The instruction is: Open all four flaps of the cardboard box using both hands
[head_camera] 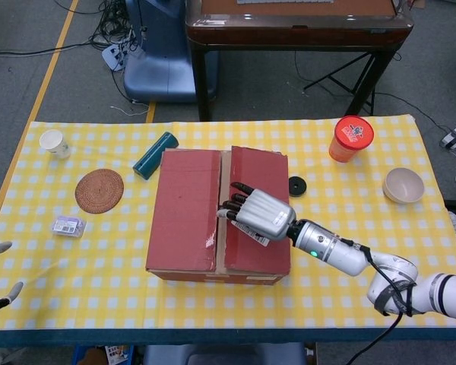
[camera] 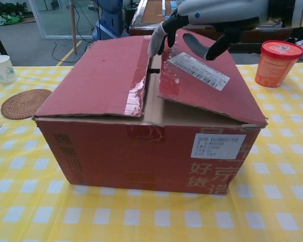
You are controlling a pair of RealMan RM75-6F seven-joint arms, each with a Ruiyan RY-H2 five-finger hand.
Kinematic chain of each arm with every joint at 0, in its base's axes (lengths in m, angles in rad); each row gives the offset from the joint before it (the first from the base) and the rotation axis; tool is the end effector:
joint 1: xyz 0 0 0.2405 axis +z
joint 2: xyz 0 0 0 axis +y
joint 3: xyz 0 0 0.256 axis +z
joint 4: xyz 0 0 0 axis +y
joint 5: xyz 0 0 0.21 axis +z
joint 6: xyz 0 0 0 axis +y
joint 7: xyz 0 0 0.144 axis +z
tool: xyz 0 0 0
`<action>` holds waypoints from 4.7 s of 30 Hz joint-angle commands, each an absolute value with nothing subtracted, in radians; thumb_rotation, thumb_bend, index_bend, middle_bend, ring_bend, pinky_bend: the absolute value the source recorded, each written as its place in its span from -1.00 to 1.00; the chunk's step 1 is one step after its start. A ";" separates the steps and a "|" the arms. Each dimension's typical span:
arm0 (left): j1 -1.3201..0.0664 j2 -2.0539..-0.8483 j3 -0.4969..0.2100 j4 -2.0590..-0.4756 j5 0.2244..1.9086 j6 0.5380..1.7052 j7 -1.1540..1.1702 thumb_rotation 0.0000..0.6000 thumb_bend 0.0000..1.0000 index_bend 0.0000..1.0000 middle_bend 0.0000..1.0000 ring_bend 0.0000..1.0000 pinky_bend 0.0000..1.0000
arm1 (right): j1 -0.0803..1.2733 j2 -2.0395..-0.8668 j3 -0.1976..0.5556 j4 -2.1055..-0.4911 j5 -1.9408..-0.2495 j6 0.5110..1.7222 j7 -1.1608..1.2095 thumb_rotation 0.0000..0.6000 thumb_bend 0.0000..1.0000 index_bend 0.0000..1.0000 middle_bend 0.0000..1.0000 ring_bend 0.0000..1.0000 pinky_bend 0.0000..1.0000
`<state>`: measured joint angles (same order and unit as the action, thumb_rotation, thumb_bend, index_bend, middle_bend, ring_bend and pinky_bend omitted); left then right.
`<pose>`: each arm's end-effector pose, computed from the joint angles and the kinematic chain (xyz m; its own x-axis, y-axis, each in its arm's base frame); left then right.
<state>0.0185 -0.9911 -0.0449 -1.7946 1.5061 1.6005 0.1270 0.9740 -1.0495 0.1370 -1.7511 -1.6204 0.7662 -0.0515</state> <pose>-0.2937 0.1472 0.1967 0.4658 -0.0573 0.8830 0.8838 0.0799 -0.4610 -0.0600 -0.3389 0.0850 0.7099 -0.0482 0.7026 -0.4298 -0.8200 0.3780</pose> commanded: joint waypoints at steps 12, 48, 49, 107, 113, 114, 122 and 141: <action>0.009 -0.984 -0.050 -1.814 1.520 1.602 0.145 1.00 -0.54 -0.45 -0.94 -1.00 -1.00 | 0.897 -0.917 0.142 -1.830 -1.646 0.897 -0.043 1.00 0.67 -0.55 -0.14 -0.50 -0.81; -0.097 -0.955 -0.072 -1.820 1.586 1.508 0.113 1.00 -0.54 -0.45 -0.93 -1.00 -1.00 | 0.509 -0.597 0.073 -1.977 -1.740 1.224 -0.085 1.00 0.62 -0.55 -0.17 -0.49 -0.80; -0.110 -0.950 -0.077 -1.814 1.600 1.503 0.090 1.00 -0.54 -0.45 -0.92 -0.99 -1.00 | 0.507 -0.602 0.073 -1.976 -1.742 1.220 -0.085 1.00 0.62 -0.55 -0.18 -0.49 -0.80; -1.010 -1.173 -0.259 -1.832 1.509 0.704 -0.079 1.00 -0.54 -0.21 -0.47 -0.77 -0.95 | 0.412 -0.698 0.064 -1.949 -1.760 1.203 -0.163 1.00 0.42 -0.55 -0.28 -0.49 -0.79; -1.051 -1.199 -0.264 -1.816 1.429 0.673 0.032 0.92 -0.54 -0.19 -0.46 -0.78 -0.97 | 0.409 -0.695 0.067 -1.944 -1.760 1.208 -0.152 1.00 0.42 -0.55 -0.28 -0.49 -0.79; -1.057 -1.202 -0.263 -1.815 1.415 0.667 0.049 0.84 -0.54 -0.18 -0.45 -0.78 -0.97 | 0.409 -0.694 0.067 -1.943 -1.760 1.208 -0.151 1.00 0.42 -0.55 -0.28 -0.49 -0.79; -1.085 -1.198 -0.254 -1.832 1.314 0.657 0.153 0.16 -0.54 -0.13 -0.40 -0.80 -1.00 | 0.402 -0.692 0.068 -1.936 -1.762 1.217 -0.141 1.00 0.42 -0.55 -0.28 -0.49 -0.79; -1.116 -1.188 -0.188 -1.837 1.210 0.685 0.330 -0.20 -0.54 -0.09 -0.35 -0.81 -1.00 | 0.387 -0.695 0.065 -1.916 -1.772 1.241 -0.112 1.00 0.42 -0.55 -0.28 -0.49 -0.79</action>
<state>-1.1143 -1.1917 -0.1948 -1.8348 1.2177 0.6805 0.3209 0.3867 -0.6950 0.0652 -1.9165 -1.7720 1.2412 -0.1118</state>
